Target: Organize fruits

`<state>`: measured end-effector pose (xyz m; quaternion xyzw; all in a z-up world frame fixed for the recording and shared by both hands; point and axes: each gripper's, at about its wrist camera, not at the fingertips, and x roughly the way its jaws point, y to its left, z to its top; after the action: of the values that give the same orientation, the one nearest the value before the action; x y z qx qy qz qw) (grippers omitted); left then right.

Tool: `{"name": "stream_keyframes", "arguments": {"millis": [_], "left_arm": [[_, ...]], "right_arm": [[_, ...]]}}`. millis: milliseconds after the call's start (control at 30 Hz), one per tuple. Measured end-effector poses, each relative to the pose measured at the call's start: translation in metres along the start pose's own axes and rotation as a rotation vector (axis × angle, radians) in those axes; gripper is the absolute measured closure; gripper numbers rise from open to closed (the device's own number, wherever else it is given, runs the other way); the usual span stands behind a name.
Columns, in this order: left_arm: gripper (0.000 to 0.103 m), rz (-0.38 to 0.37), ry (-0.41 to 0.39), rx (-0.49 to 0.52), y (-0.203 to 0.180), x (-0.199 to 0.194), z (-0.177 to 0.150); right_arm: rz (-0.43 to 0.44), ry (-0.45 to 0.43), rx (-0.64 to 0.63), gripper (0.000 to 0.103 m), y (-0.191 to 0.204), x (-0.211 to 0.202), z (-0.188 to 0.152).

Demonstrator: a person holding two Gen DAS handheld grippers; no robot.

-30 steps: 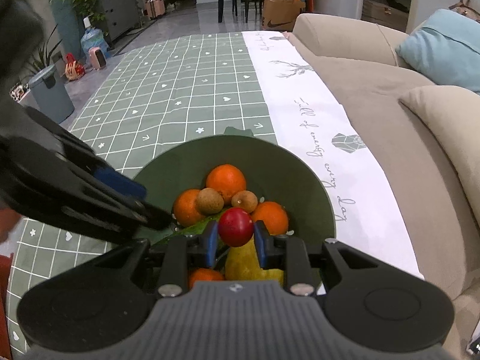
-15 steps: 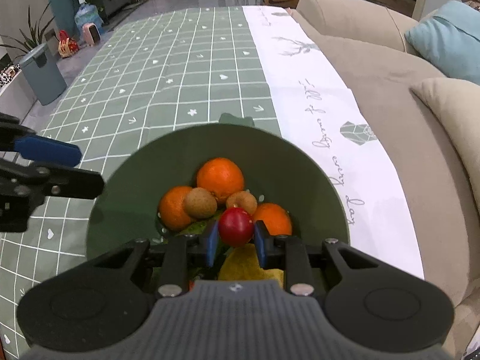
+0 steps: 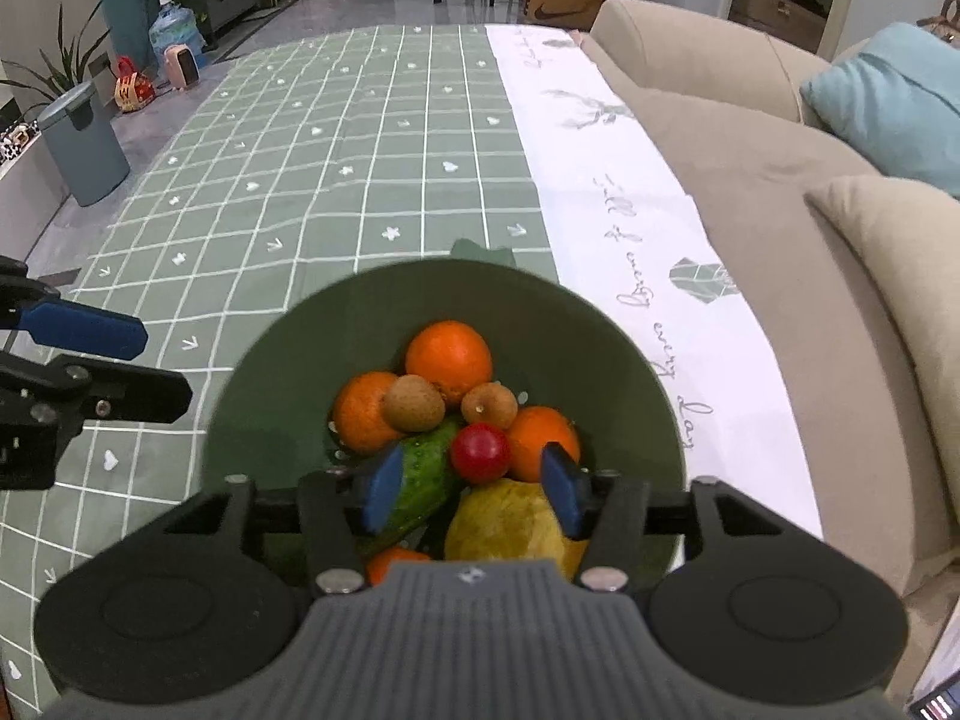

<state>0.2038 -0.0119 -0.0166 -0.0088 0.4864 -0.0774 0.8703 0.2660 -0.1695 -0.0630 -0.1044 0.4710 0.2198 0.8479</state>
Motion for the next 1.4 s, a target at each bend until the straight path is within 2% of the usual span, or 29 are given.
{"name": "stream_keyframes", "arguments": {"millis": [200,367,667,1033,1233,1400], "left_arm": [[0.051,0.009,-0.086,-0.004,-0.004,-0.036,-0.007],[0.043,0.041,-0.209,-0.004,-0.009,-0.073,-0.016],[0.029,0.125,-0.34,0.049,-0.018,-0.115,-0.042],[0.02,0.163,-0.367,0.005,-0.013,-0.119,-0.079],[0.017,0.179,-0.309,-0.035,-0.012,-0.101,-0.109],[0.016,0.216,-0.296,-0.036,-0.017,-0.093,-0.132]], "right_arm": [[0.002,-0.073,-0.028,0.036,0.015,-0.045,0.0],[0.002,-0.168,-0.045,0.023,0.031,-0.092,-0.005],[-0.02,-0.307,-0.027,0.012,0.057,-0.152,-0.033],[-0.088,-0.383,0.119,0.01,0.074,-0.167,-0.087],[-0.125,-0.401,0.158,0.009,0.086,-0.166,-0.121],[-0.134,-0.425,0.162,0.008,0.094,-0.166,-0.136]]}}
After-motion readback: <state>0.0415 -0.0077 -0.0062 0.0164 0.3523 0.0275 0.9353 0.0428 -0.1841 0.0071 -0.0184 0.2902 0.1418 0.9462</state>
